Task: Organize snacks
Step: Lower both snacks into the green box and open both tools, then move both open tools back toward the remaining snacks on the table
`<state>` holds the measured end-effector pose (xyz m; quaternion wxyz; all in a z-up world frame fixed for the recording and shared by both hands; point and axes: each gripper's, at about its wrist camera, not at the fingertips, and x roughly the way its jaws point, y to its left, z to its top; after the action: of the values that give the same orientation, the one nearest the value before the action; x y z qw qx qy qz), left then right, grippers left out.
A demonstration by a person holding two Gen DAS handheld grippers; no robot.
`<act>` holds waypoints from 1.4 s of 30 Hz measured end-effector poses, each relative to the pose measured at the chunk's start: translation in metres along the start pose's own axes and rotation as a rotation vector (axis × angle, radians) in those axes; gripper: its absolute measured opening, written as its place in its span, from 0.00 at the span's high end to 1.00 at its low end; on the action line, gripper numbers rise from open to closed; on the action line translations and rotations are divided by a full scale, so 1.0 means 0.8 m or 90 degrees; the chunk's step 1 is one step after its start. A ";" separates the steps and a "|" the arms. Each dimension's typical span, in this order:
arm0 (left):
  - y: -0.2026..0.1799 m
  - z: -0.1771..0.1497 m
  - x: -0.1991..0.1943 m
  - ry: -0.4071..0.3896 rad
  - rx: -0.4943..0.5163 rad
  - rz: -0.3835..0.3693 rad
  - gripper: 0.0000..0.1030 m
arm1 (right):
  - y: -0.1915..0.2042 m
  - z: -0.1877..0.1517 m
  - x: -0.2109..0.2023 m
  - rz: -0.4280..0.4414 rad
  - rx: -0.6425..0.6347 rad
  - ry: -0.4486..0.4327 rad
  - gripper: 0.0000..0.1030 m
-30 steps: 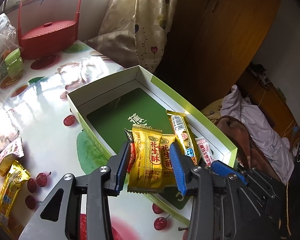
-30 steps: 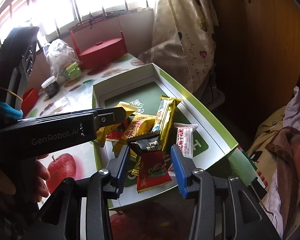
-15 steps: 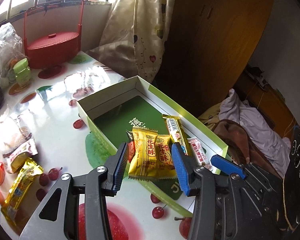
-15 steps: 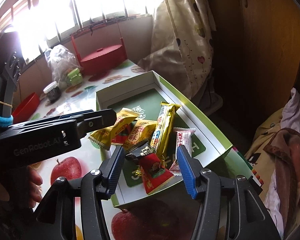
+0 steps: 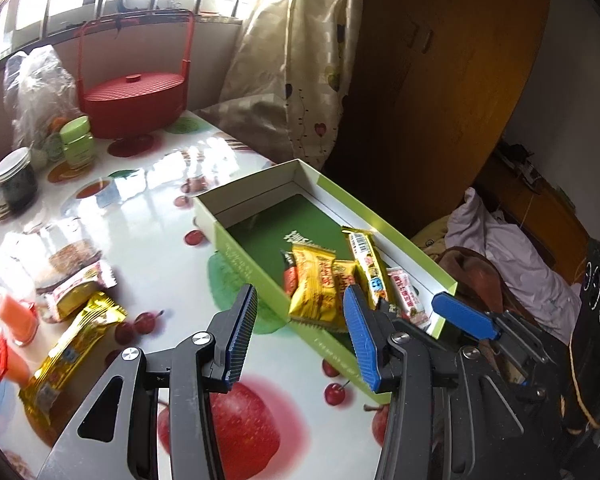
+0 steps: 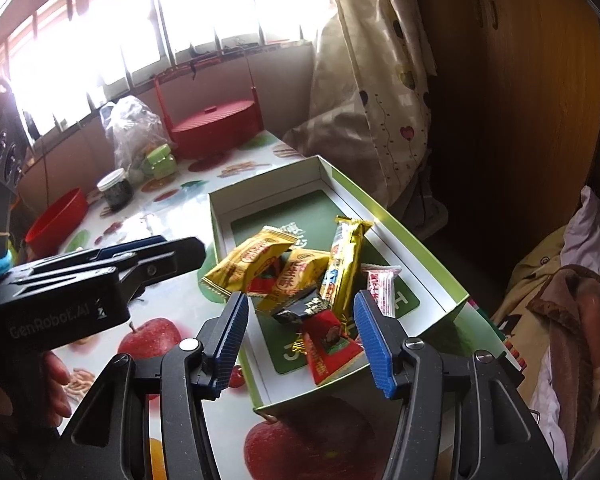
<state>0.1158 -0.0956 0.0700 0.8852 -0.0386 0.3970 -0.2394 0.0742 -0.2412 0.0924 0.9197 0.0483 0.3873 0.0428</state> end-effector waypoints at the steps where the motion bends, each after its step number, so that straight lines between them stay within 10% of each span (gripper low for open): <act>1: 0.002 -0.001 -0.003 -0.003 -0.002 0.003 0.55 | 0.002 0.000 -0.001 0.001 -0.001 -0.001 0.46; 42: 0.157 -0.081 -0.101 -0.050 -0.115 0.170 0.55 | 0.124 0.012 0.036 0.096 -0.123 0.024 0.46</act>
<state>0.0726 0.0596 0.0487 0.9168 -0.0743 0.3838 -0.0815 0.0967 -0.1404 0.0908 0.9067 -0.0121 0.3942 0.1497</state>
